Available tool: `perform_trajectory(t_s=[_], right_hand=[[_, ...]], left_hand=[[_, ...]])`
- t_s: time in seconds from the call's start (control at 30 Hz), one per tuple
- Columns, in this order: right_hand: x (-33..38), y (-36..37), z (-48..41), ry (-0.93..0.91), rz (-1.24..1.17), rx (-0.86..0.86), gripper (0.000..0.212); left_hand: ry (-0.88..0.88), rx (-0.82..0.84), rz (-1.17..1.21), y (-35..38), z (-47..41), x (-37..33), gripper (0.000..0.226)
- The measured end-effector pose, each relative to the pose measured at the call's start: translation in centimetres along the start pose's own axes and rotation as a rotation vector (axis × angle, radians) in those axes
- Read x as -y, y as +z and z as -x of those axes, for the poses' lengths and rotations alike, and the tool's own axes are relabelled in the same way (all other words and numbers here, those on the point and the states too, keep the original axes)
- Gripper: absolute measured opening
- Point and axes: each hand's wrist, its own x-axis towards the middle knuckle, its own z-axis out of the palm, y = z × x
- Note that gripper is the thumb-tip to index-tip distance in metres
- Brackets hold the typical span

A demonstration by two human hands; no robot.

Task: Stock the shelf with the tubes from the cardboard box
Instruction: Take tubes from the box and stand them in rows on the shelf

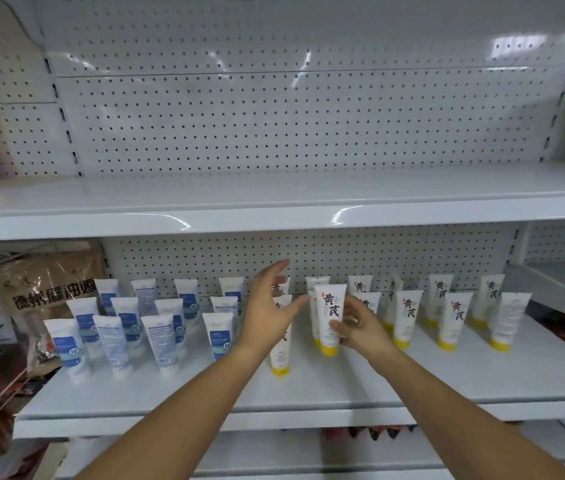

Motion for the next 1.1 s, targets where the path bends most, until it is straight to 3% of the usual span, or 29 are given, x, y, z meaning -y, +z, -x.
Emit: perform_trajectory(t_s=[0.23,0.4,1.1], right_hand=[[-0.6,0.4,-0.1,-0.002,0.009,0.024,0.042],[-1.3,-0.2,-0.7,0.013,0.041,0.016,0.042],[-5.8,0.5,-1.8,0.069,0.138,0.020,0.045]], left_hand=[[-0.062,0.299,-0.044,3.0,-3.6,-1.6,0.048],[-0.073,0.340,-0.100,4.1,-4.3,-0.3,0.029],[0.007,0.590,-0.446,5.5,-4.7,2.5,0.026]])
